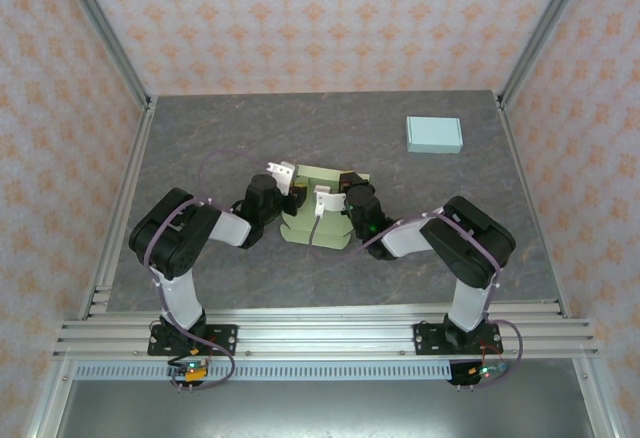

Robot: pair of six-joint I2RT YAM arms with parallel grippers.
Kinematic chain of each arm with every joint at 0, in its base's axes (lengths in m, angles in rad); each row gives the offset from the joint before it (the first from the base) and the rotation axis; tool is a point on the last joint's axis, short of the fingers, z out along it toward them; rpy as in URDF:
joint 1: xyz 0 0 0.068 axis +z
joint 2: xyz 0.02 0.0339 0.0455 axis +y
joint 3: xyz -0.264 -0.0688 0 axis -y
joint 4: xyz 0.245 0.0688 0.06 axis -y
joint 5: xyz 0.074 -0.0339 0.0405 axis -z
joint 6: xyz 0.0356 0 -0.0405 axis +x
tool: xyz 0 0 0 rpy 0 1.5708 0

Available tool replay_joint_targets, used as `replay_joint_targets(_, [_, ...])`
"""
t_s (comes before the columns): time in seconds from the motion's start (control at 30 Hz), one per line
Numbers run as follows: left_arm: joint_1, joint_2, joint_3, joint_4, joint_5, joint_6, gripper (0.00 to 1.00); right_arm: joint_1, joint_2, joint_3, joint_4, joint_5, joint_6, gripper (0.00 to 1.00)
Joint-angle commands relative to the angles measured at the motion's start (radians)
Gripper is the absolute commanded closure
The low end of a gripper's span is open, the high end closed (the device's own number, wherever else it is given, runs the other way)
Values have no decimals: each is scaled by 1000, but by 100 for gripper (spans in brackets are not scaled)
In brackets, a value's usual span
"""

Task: Fold the paper box

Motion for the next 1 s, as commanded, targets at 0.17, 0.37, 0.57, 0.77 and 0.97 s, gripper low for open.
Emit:
replay_joint_targets(0.17, [-10,20,36,8,-11,-1,82,76,-48,-36,-65,-26,52,95])
replay_joint_targets(0.37, [-21,24,40,5,-54,-9,91,120,-93,-59,-84,-25,95,95])
replay_joint_targets(0.57, [-61,4,26,-23,-229,-11,100,130,-92,-72,-78,9,121,93])
replay_joint_targets(0.77, [-87,-14,1,-20,-282,-55,94,130,-84,-73,-51,36,172,92])
replay_joint_targets(0.97, [-84,-15,-28,76,-200,-52,71,130,-110,-103,-69,-30,162,92])
